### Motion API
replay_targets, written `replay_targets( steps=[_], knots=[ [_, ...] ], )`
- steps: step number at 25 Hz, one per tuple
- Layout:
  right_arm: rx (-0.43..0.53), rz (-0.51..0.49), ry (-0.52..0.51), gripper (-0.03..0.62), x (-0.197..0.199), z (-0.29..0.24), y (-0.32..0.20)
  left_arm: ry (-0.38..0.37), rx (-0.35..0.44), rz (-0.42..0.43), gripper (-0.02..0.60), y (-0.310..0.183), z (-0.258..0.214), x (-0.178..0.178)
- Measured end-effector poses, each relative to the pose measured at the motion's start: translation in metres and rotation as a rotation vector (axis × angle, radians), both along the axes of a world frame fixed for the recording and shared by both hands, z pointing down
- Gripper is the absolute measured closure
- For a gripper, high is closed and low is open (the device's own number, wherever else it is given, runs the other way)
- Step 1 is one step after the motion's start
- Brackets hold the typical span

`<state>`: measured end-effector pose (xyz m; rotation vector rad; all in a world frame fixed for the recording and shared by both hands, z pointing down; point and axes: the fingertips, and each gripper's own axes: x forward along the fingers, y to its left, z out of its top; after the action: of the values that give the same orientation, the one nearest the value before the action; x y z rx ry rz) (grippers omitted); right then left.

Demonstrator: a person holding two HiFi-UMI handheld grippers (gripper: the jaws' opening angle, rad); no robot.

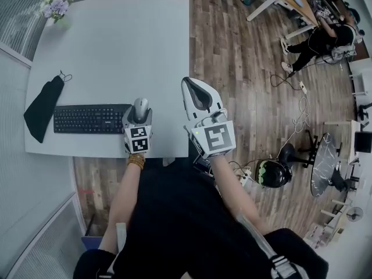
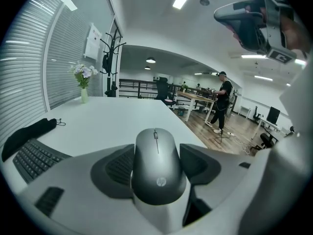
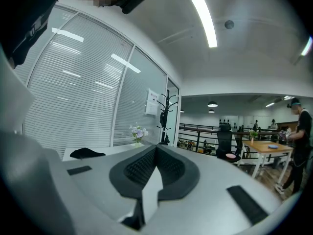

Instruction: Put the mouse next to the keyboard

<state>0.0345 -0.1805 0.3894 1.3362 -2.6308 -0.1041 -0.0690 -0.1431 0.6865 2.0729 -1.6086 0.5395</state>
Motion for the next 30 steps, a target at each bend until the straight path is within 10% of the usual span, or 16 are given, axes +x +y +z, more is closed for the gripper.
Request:
replay_targets(
  steps=[30],
  knots=[
    [-0.032, 0.004, 0.014, 0.597, 0.011, 0.01, -0.006, -0.036, -0.216, -0.003, 0.29, 0.021, 0.086, 0.014]
  ],
)
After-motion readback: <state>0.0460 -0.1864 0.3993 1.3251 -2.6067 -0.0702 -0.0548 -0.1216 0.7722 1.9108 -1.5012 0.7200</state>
